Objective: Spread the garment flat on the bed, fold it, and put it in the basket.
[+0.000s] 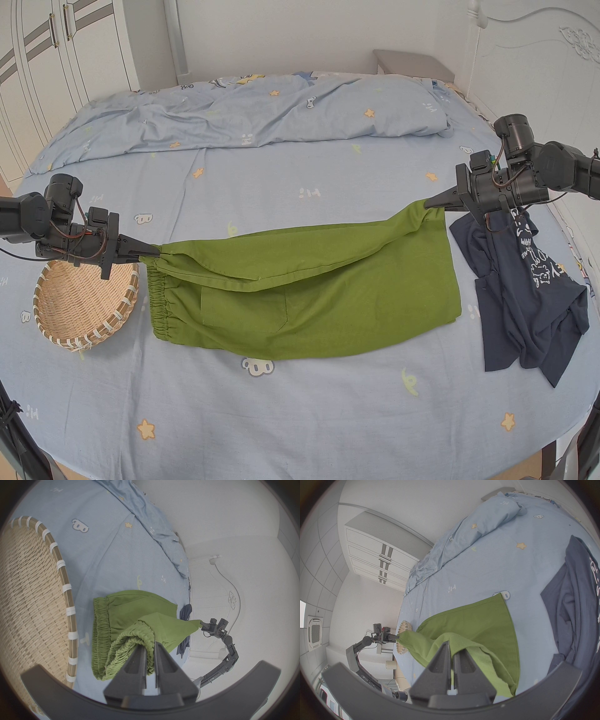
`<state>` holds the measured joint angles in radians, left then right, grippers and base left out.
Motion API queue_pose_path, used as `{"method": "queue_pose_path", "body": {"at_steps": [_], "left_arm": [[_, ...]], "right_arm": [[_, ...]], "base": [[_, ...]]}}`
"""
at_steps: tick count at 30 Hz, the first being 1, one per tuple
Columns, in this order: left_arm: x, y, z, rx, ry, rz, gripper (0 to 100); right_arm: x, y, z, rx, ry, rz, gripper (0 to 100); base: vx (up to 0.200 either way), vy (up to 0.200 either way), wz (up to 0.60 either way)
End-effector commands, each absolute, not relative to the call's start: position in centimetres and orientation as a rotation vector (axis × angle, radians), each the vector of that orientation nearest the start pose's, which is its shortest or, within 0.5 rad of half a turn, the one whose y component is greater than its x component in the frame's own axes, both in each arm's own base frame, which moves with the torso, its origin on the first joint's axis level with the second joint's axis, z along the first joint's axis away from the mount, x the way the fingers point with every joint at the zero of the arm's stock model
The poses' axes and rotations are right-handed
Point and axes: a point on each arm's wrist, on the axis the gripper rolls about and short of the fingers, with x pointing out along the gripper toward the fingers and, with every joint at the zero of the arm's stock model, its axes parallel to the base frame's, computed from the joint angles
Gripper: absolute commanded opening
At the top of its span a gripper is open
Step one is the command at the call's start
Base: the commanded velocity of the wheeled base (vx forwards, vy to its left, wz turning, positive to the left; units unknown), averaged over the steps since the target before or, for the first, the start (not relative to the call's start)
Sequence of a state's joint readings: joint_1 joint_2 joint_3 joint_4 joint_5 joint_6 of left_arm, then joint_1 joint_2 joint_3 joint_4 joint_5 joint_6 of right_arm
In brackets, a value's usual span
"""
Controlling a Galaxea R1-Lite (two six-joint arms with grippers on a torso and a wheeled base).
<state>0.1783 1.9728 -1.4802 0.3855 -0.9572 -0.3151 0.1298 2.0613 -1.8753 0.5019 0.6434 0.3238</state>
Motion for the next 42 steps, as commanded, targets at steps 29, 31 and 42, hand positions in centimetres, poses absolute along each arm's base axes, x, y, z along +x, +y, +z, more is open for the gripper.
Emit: {"method": "queue_pose_path", "body": {"at_steps": [29, 31, 42], "left_arm": [[40.8, 1.2, 16.7, -0.796, 0.942, -0.67, 100], [41.7, 1.2, 16.1, -0.806, 0.942, -0.665, 100], [47.6, 2.3, 17.2, -0.899, 0.78, -0.631, 100]], "right_arm": [[41.8, 7.6, 20.6, 0.486, 0.868, 0.627, 100], [41.7, 7.6, 20.7, 0.485, 0.867, 0.626, 100], [38.1, 6.6, 23.6, 0.48, 0.83, 0.631, 100]], "base": [[0.0, 0.0, 0.0], [0.0, 0.0, 0.0], [0.0, 0.0, 0.0]]}}
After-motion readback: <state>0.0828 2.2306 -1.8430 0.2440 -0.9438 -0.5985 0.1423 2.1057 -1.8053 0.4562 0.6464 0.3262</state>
